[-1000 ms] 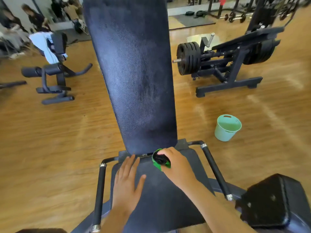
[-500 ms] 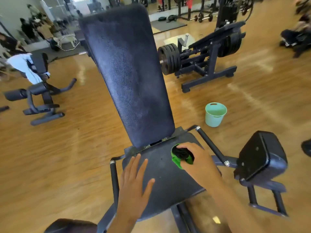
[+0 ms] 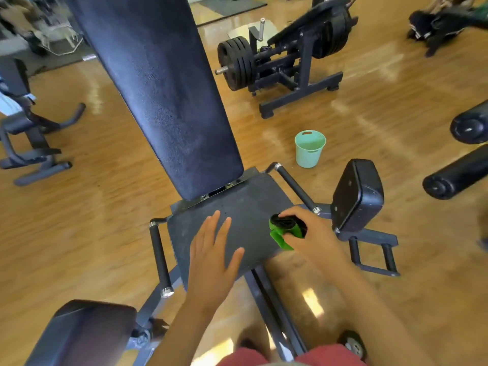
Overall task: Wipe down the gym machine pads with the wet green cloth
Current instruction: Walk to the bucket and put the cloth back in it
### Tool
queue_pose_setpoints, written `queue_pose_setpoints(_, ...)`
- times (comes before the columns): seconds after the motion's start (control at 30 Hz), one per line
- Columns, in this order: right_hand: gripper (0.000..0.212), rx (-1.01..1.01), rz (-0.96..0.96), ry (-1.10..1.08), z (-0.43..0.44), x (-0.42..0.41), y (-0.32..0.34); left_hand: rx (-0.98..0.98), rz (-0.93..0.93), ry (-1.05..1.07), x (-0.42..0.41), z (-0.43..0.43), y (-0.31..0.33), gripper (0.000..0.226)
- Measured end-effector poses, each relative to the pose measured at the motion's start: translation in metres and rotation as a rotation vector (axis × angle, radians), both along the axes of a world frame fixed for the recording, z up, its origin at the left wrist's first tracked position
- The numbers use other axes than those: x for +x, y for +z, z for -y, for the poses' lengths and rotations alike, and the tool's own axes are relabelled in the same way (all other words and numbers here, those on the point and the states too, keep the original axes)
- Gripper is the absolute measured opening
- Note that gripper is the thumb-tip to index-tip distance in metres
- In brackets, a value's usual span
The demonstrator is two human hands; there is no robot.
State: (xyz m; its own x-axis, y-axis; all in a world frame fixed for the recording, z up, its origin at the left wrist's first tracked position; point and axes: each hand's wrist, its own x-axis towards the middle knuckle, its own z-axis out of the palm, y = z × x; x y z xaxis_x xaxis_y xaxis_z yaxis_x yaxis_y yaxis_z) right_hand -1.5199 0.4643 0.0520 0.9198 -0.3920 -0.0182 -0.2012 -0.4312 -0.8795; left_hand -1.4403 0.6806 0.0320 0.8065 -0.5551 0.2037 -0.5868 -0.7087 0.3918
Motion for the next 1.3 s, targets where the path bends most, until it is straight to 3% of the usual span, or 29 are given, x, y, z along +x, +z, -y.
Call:
queue_pose_setpoints(0.3, 0.049, -0.020, -0.031, 0.009, 0.104, -0.078, 0.001, -0.003, -0.006, -0.004, -0.070, 0.108, -0.008, 0.061)
queue_pose_setpoints(0.57, 0.033, 0.094, -0.067, -0.155, 0.193, -0.145, 0.000, 0.086, 0.112, -0.093, -0.128, 0.213, -0.001, 0.055)
queue_pose_setpoints(1.07, 0.033, 0.070, -0.098, -0.379, 0.258, -0.153, -0.018, 0.042, 0.056, -0.247, -0.105, 0.313, -0.019, 0.058)
queue_pose_setpoints(1.3, 0.036, -0.018, -0.119, -0.478, 0.314, -0.115, -0.018, 0.009, 0.023, -0.480, -0.058, 0.388, -0.019, 0.057)
